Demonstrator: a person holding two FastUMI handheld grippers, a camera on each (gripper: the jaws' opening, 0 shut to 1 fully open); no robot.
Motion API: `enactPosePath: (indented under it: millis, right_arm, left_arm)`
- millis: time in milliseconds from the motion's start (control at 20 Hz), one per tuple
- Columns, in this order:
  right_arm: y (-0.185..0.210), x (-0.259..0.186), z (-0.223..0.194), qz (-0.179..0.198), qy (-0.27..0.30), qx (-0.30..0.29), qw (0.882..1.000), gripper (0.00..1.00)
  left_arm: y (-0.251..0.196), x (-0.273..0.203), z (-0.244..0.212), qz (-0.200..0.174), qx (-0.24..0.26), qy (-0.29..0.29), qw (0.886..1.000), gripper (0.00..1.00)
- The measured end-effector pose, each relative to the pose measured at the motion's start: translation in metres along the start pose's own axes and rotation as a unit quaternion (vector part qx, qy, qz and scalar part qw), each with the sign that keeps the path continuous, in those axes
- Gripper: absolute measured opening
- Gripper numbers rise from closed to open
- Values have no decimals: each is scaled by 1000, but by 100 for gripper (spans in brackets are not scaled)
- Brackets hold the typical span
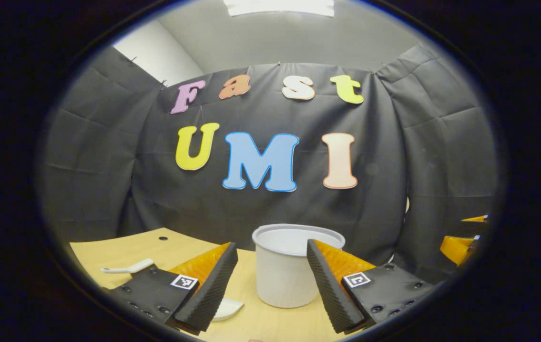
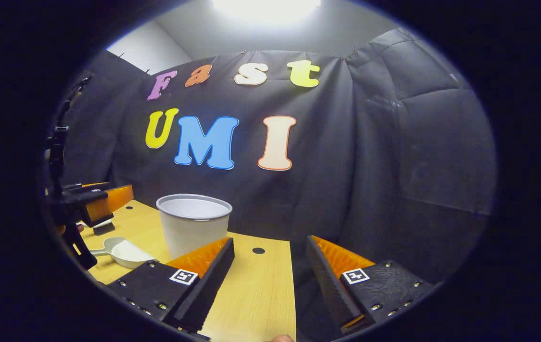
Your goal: Pick up the small broom and dustpan from the desktop, sweep the trash into the dustpan with the broom, and then empty the trash into the garbage bin.
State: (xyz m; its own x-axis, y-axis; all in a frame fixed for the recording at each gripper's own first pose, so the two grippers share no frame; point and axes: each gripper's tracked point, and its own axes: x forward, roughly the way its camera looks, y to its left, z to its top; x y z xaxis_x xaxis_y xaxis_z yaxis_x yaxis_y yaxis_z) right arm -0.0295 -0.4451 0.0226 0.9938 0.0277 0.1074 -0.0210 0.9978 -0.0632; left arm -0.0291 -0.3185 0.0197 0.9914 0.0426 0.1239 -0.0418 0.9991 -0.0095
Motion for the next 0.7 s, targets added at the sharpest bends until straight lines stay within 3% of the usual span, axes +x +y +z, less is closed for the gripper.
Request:
enactPosePath:
  millis: [400, 700]
  right_arm:
    - [8, -3, 1, 18, -10, -6, 1000, 95]
    - [0, -9, 1, 14, -15, -8, 1000, 95]
  left_arm:
    - [3, -11, 4, 13, 6, -3, 1000, 95]
    - [-27, -11, 3, -7, 16, -6, 1000, 96]
